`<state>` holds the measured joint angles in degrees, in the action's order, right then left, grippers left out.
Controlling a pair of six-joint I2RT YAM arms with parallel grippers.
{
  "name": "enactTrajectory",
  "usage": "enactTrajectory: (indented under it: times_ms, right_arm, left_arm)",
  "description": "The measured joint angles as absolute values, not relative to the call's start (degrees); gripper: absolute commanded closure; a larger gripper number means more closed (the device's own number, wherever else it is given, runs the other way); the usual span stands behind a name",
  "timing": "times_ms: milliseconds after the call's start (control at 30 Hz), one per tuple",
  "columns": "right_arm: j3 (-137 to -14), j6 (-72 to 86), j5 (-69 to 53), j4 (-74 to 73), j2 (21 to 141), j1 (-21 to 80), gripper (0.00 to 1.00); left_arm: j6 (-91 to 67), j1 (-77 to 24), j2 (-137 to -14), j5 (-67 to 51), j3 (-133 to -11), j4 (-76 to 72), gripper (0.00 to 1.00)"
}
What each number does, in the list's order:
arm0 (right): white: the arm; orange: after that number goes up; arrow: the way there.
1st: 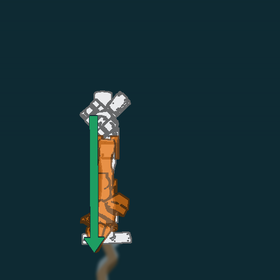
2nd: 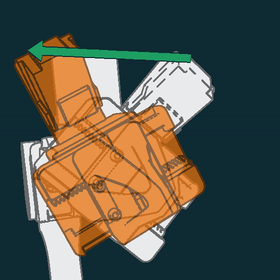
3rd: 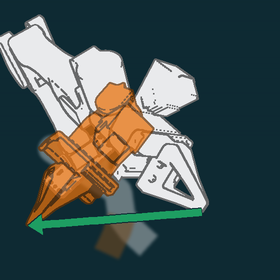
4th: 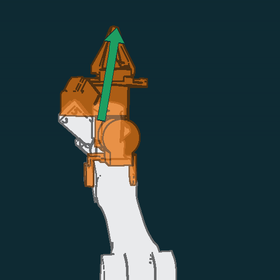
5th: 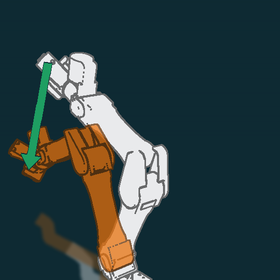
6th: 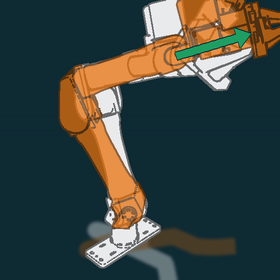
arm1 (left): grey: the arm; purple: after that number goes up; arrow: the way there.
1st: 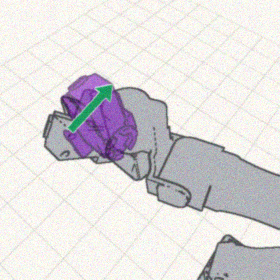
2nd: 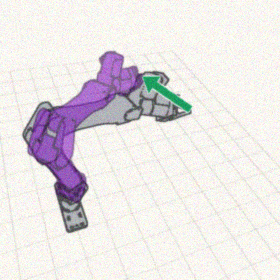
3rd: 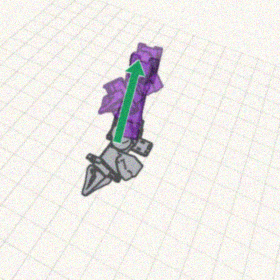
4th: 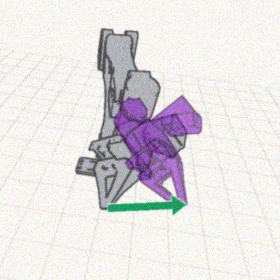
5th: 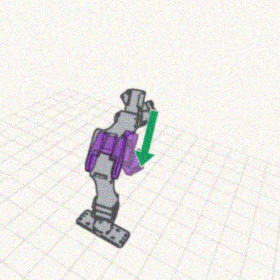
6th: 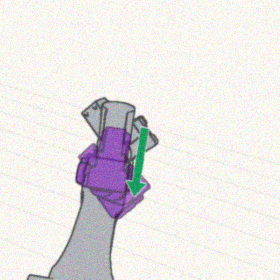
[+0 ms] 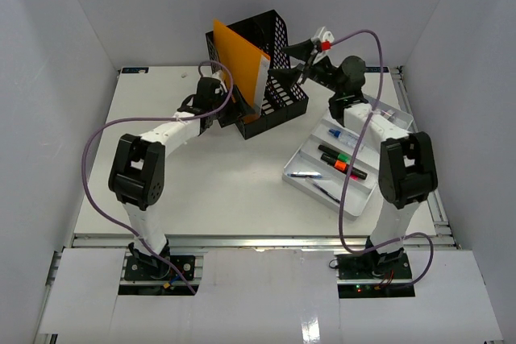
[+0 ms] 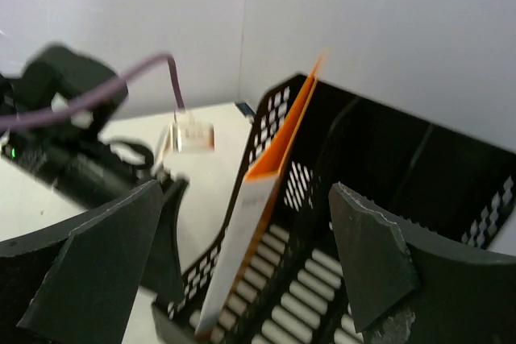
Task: Organize the desk
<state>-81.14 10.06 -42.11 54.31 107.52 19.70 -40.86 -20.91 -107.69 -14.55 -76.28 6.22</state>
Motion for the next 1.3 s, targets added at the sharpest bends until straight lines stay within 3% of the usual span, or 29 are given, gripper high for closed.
enactTrajectory:
  times_ms: [133,300,467,600,733,900,1100,1300]
  right_arm:
    - [-73.1,5.5,-44.3,45.6,98.9,17.3,0.10]
    - [-69.5,-9.3,-43.5,18.8,88.2,17.4,0.10]
    - [-67.7,-20.3,-34.9,-5.5,75.4,17.5,0.10]
    - [-60.9,-21.9,-23.1,-16.7,60.2,15.8,0.10]
    - [-55.0,-21.8,-16.9,-23.0,49.9,13.4,0.10]
    - [-48.7,-19.3,-11.1,-30.8,43.7,12.8,0.10]
    - [-47.3,-13.4,0.6,-32.9,43.0,12.7,0.10]
    - [-41.2,-11.1,4.4,-31.1,39.0,7.9,0.10]
  left_arm:
    - [-39.0,-20.9,-104.3,-14.4,-77.2,7.5,0.15]
    - [-35.9,-20.9,-95.4,-13.3,-77.3,10.0,0.05]
    - [-30.7,-20.9,-78.9,-11.6,-70.3,9.6,0.02]
    - [-26.2,-20.8,-62.8,-11.4,-58.5,6.9,0.02]
    - [-23.7,-20.8,-47.6,-11.4,-46.2,6.3,0.02]
    - [-20.6,-20.8,-37.7,-11.9,-36.9,8.2,0.02]
    - [-17.5,-20.8,-31.7,-12.7,-32.7,11.9,0.02]
    - [-16.9,-20.8,-28.8,-13.3,-32.5,13.0,0.02]
